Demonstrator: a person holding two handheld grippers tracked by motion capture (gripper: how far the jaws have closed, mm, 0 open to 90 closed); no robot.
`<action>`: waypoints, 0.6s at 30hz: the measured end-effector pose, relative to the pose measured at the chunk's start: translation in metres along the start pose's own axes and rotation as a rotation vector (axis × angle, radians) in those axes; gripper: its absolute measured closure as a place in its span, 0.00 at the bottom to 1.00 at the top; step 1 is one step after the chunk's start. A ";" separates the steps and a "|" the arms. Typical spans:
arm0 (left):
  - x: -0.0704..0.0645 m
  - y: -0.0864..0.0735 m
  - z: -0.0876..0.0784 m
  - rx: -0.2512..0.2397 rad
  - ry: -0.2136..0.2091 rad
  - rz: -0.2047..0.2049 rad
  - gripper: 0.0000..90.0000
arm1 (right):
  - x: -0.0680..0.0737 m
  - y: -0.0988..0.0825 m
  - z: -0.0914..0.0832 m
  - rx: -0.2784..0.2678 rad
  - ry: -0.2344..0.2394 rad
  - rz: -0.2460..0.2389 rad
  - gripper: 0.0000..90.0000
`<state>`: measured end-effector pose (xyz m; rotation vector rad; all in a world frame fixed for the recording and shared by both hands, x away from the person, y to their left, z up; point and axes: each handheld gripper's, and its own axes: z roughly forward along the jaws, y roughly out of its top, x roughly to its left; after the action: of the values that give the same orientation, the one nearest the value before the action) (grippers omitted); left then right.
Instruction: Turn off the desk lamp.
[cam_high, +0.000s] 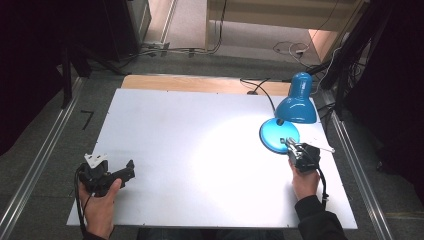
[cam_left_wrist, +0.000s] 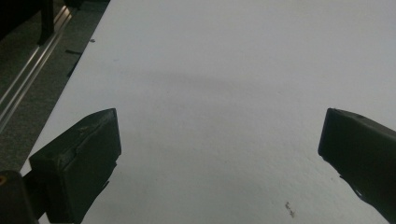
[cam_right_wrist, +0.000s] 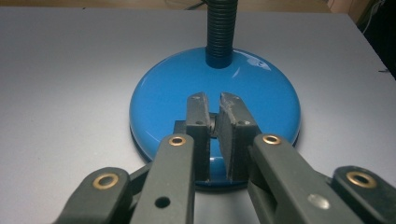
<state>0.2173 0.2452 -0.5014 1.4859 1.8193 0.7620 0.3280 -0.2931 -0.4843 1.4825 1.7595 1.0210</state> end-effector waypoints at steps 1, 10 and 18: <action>0.000 0.000 0.000 0.000 0.000 0.000 0.00 | 0.000 0.000 0.000 0.001 0.001 0.001 0.92; 0.000 0.000 0.000 -0.007 -0.002 -0.007 0.00 | -0.001 0.000 0.007 0.013 -0.006 0.006 0.97; 0.000 0.000 0.000 -0.005 -0.003 -0.005 0.00 | -0.002 0.000 0.013 0.018 -0.005 0.008 0.98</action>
<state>0.2174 0.2450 -0.5013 1.4779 1.8169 0.7611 0.3389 -0.2925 -0.4907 1.5033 1.7649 1.0076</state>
